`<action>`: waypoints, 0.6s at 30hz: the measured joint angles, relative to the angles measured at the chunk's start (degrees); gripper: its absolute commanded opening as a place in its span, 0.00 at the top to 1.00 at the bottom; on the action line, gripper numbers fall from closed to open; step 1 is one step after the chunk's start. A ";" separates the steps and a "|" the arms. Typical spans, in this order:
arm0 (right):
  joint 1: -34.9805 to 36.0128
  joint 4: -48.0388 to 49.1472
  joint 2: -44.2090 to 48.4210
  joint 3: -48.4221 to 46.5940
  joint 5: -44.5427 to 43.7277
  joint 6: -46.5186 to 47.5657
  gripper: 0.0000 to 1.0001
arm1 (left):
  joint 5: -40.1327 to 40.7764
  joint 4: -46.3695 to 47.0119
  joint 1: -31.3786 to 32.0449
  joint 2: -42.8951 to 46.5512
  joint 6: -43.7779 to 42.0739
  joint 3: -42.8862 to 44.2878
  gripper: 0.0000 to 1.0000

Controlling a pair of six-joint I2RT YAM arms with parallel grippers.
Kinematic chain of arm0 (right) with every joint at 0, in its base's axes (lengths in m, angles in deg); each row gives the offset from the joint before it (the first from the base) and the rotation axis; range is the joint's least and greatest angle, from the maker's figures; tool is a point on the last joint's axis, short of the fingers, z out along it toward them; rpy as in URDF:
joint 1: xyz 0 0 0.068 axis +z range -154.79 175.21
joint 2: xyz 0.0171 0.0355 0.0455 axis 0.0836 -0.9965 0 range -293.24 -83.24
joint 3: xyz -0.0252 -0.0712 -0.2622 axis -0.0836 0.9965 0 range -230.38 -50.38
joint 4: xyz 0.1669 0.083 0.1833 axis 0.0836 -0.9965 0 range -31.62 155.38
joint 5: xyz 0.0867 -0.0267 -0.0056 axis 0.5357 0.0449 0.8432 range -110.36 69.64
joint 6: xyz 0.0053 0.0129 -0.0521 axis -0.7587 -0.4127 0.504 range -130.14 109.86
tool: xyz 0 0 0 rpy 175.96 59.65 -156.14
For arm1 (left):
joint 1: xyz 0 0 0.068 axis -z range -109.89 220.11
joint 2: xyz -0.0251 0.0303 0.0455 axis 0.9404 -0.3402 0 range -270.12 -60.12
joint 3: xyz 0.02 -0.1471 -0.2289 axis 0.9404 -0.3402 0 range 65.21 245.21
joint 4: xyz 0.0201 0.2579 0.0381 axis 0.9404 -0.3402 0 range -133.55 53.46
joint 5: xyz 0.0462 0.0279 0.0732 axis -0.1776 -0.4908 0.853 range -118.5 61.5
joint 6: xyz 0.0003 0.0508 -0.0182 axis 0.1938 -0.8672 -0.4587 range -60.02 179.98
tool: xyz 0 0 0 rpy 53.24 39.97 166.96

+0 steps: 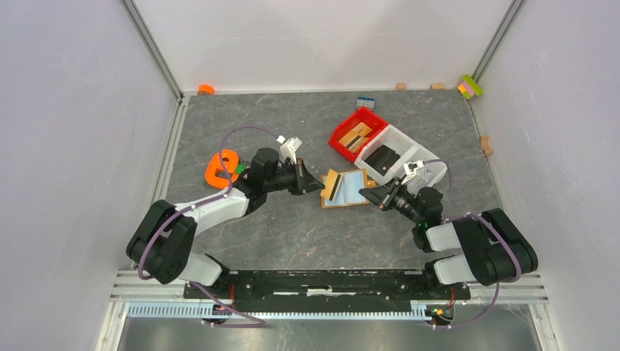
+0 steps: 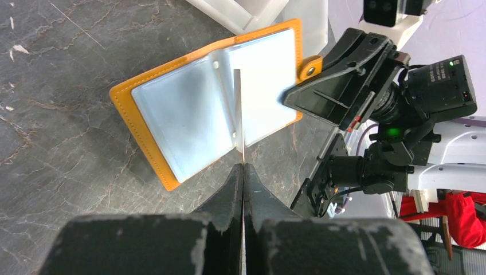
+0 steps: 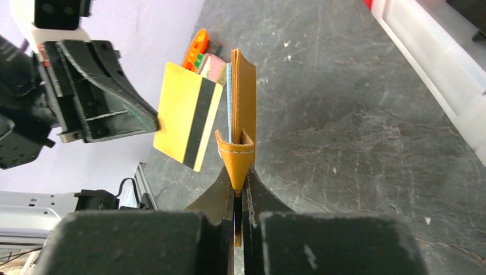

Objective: Take the credit cards out of the card holder
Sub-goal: Place the card holder at the center of the board.

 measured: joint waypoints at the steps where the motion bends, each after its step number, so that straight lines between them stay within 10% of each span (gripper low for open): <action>1: 0.02 -1.14 -0.46 -0.42 -0.02 0.20 0.96 | 0.13 0.00 0.00 0.00 -0.02 0.00 0.98; 18: 0.87 -23.23 -0.52 -6.69 -7.58 9.42 0.21 | -0.26 -1.73 -0.02 -4.90 -0.02 1.68 0.98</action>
